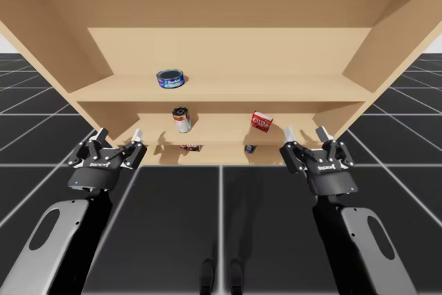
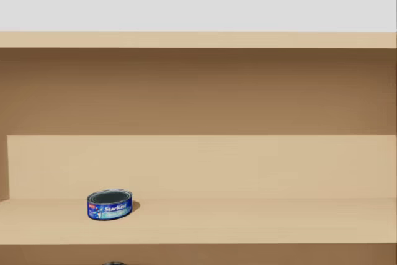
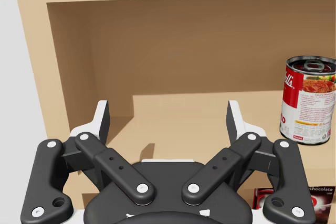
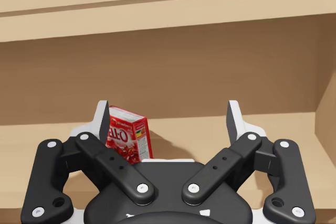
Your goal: Look through the shelves, find the red soup can, and take it.
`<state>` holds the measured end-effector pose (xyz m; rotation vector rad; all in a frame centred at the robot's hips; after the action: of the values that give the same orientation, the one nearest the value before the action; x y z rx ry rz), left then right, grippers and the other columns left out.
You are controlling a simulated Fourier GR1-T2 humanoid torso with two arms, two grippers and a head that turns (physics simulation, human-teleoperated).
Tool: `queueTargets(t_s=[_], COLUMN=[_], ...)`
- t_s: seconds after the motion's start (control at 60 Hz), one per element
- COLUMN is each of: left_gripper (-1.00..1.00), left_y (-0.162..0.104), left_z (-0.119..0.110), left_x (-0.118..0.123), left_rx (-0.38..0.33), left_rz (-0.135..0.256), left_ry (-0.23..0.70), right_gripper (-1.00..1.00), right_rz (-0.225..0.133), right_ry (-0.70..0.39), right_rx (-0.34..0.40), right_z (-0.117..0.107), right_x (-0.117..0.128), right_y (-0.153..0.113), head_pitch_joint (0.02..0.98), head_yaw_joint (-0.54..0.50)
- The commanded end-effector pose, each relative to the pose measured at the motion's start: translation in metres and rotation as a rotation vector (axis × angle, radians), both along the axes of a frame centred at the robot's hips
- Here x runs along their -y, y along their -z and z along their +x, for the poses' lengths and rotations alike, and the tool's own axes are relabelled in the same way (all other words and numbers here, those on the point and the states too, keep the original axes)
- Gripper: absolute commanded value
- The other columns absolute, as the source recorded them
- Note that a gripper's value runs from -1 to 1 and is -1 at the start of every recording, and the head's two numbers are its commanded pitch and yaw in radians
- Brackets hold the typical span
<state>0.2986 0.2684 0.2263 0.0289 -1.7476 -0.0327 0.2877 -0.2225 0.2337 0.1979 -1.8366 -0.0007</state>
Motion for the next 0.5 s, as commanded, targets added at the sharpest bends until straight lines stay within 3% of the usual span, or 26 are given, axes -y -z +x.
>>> queueTargets(t_s=[0.017, 0.05, 0.167, 0.5], left_gripper=[-1.0, -1.0, -1.0, -1.0], left_y=[-0.0004, -0.0005, -0.0006, -0.0004], left_z=[0.0002, 0.0002, 0.0, 0.0006], left_x=[-0.0002, -0.0001, 0.0001, -0.0002], left_rx=[0.0, 0.0, 0.001, 0.001], left_rz=[-0.003, -0.003, -0.003, 0.001], left_ry=[0.0, 0.0, 0.0, 0.005], right_gripper=[-1.0, -1.0, -1.0, -1.0], right_rz=[0.01, -0.009, -0.012, -0.025], right_ry=[0.036, 0.037, 0.012, 0.026], right_rx=[-0.006, 0.005, -0.017, -0.031], right_z=[-0.0006, -0.0004, 0.0013, 0.0025], right_x=[-0.0029, -0.0044, -0.0028, -0.0009], right_y=[0.0001, 0.0, 0.0002, 0.0012], head_pitch_joint=[0.065, 0.068, 0.11, 0.376], head_yaw_joint=[-0.01, -0.01, -0.01, 0.08])
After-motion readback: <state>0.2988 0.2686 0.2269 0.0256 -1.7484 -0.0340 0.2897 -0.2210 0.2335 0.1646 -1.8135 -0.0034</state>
